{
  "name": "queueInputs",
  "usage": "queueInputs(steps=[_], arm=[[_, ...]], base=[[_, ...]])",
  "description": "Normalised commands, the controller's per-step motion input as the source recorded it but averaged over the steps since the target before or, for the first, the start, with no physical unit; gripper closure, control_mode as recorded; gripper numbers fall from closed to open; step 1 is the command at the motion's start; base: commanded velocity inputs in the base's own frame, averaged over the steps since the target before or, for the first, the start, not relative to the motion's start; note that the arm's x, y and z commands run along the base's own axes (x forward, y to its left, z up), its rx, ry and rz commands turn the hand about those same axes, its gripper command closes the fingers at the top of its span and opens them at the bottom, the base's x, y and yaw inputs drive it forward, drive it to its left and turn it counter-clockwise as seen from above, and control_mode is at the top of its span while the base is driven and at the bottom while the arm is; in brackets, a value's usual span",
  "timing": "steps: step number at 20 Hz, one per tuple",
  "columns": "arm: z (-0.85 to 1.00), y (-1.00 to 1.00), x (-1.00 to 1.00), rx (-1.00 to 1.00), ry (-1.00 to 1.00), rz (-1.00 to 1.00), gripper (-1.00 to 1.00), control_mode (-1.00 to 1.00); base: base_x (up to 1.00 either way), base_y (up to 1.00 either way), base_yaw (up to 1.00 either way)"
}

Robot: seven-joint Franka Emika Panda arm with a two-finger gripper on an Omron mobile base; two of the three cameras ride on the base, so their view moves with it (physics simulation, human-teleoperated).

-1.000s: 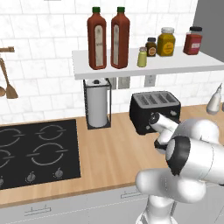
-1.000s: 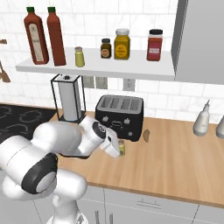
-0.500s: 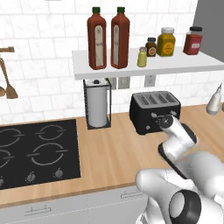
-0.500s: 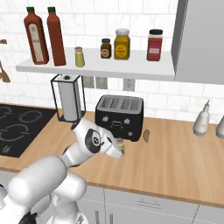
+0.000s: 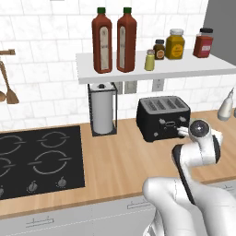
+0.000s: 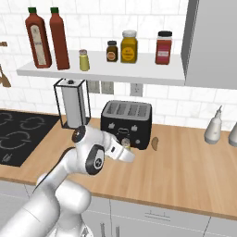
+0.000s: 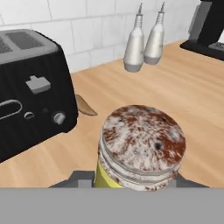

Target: Put the shaker and condiment bottle from the counter next to their counterparts in the cabinet.

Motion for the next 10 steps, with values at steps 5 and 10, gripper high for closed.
queueInputs(steps=[5,10], arm=[[0.57,0.08,-0.23,0.0,0.0,0.31,1.0,-1.0],[0.79,0.15,-0.32,0.0,0.0,0.27,1.0,-1.0]], base=[[0.0,0.0,0.0],[0.0,0.0,0.0]])
